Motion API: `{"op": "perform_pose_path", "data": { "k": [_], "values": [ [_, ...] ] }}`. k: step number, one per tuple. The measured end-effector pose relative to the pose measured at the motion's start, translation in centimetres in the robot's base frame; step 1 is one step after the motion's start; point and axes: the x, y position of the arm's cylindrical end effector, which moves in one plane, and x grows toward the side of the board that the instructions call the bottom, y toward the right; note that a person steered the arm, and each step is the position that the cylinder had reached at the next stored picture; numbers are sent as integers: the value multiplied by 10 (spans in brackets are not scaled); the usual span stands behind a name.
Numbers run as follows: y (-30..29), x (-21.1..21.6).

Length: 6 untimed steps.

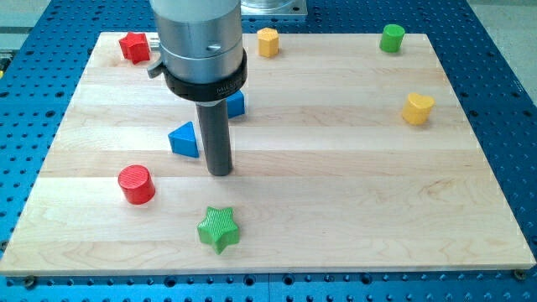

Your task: Place the red circle below the red star

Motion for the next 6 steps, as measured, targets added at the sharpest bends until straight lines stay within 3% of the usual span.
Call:
{"op": "perform_pose_path", "data": {
  "k": [2, 3, 4, 5, 6],
  "values": [
    [-26, 0],
    [-49, 26],
    [-33, 51],
    [-106, 36],
    [-139, 41]
  ]
}}
